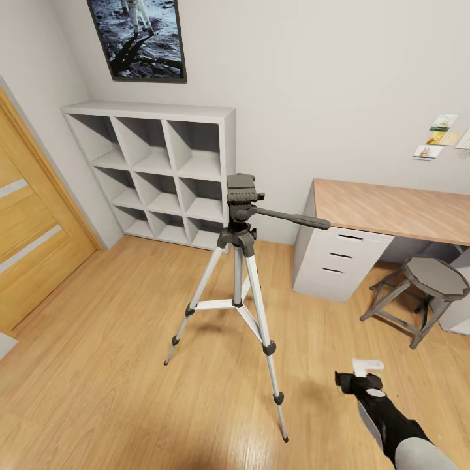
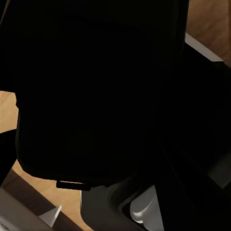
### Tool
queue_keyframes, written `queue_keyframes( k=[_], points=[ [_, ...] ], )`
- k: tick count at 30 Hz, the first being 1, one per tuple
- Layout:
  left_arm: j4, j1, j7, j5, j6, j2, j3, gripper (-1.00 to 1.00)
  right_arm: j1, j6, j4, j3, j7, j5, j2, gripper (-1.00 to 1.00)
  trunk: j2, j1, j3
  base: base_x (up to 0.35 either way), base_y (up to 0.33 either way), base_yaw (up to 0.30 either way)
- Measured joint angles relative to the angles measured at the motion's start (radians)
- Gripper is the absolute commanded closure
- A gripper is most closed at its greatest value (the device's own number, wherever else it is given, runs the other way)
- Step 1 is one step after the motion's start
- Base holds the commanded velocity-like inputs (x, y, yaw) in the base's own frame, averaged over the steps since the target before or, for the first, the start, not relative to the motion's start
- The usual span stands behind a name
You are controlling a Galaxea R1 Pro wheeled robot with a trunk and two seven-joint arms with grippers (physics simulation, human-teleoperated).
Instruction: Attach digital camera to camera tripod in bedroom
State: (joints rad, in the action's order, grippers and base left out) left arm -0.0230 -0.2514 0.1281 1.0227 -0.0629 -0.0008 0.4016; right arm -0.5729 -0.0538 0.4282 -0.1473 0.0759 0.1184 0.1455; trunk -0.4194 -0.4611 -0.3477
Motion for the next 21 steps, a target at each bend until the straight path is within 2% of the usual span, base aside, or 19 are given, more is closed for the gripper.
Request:
queue_keyframes(
  k=[5, 6, 7, 9, 10, 13, 16, 17, 19, 21],
  points=[
    [0.0, 0.0, 0.0, -0.001, 0.0, 0.001, 0.001, 1.0, -0.141, -0.153, 0.013, -0.001, -0.029, -0.045, 0.0, -1.0, 0.0, 0.0, 0.0, 0.0, 0.0, 0.0],
    [0.0, 0.0, 0.0, -0.002, 0.0, 0.0, 0.002, 1.0, -0.168, -0.221, 0.051, 0.0, -0.081, -0.064, 0.0, -1.0, 0.0, 0.0, 0.0, 0.0, 0.0, 0.0],
    [-0.001, 0.0, 0.0, -0.002, 0.0, 0.0, 0.002, 1.0, -0.177, -0.246, 0.073, 0.002, -0.108, -0.07, 0.0, -1.0, 0.0, 0.0, 0.0, 0.0, 0.0, 0.0],
    [-0.001, 0.0, 0.0, -0.002, 0.0, 0.0, 0.003, 1.0, -0.191, -0.34, 0.191, 0.011, -0.273, -0.078, -0.001, -1.0, 0.0, 0.0, 0.0, 0.0, 0.0, 0.0],
    [-0.001, 0.0, 0.0, -0.003, 0.0, -0.001, 0.003, 1.0, -0.191, -0.426, 0.31, 0.012, -0.464, -0.074, -0.002, -1.0, 0.0, 0.0, 0.0, 0.0, 0.0, 0.0],
    [-0.001, 0.0, 0.0, -0.003, 0.0, -0.001, 0.004, 1.0, -0.184, -0.503, 0.431, 0.013, -0.734, -0.056, -0.001, -1.0, 0.0, 0.0, 0.0, 0.0, 0.0, 0.0],
    [-0.001, 0.0, 0.0, -0.003, 0.0, -0.001, 0.005, 1.0, -0.182, -0.517, 0.445, 0.016, -0.873, -0.05, -0.007, -1.0, 0.0, 0.0, 0.0, 0.0, 0.0, 0.0],
    [-0.001, 0.0, 0.0, -0.003, 0.0, -0.001, 0.005, 1.0, -0.182, -0.519, 0.447, 0.019, -0.892, -0.047, -0.012, -1.0, 0.0, 0.0, 0.0, 0.0, 0.0, 0.0],
    [0.0, 0.0, 0.0, -0.003, -0.006, 0.001, 0.005, 1.0, -0.181, -0.524, 0.449, 0.067, -0.932, -0.029, -0.047, -1.0, 0.0, 0.0, 0.0, 0.0, 0.0, 0.0],
    [0.0, 0.0, 0.0, -0.003, -0.009, 0.002, 0.004, 1.0, -0.181, -0.523, 0.439, 0.097, -0.947, -0.014, -0.069, -1.0, 0.0, 0.0, 0.0, 0.0, 0.0, 0.0]
  ],
)
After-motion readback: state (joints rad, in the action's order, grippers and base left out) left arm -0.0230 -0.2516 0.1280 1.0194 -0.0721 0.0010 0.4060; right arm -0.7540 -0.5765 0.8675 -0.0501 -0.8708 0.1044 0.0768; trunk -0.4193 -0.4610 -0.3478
